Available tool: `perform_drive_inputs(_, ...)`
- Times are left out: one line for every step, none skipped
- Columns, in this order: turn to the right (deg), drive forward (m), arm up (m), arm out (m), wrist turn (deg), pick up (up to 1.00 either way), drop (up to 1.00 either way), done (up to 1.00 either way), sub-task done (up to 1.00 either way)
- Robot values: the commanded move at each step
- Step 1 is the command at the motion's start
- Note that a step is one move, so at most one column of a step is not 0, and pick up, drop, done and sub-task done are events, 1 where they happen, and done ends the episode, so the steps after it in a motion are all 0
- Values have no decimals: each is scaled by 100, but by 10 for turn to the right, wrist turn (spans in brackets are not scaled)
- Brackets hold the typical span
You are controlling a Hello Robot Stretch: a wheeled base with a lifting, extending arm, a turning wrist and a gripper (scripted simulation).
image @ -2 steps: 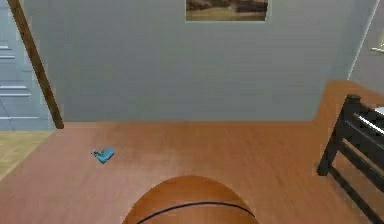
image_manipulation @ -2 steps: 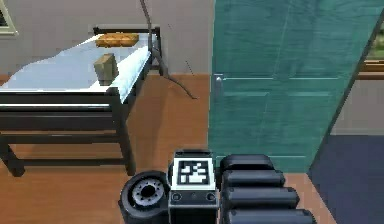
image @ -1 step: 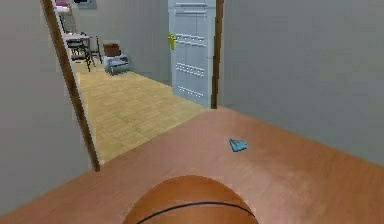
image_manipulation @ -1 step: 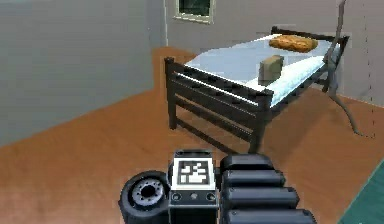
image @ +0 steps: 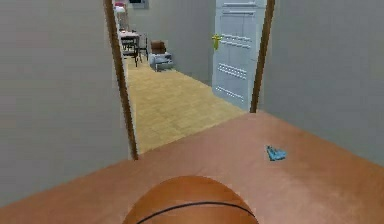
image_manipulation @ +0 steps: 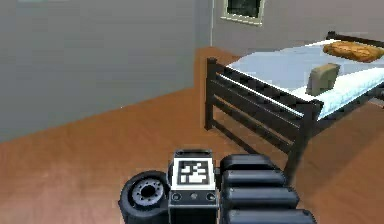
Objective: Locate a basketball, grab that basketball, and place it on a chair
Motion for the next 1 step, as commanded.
perform_drive_inputs(0,100,0,0,0,0,0,0,0)
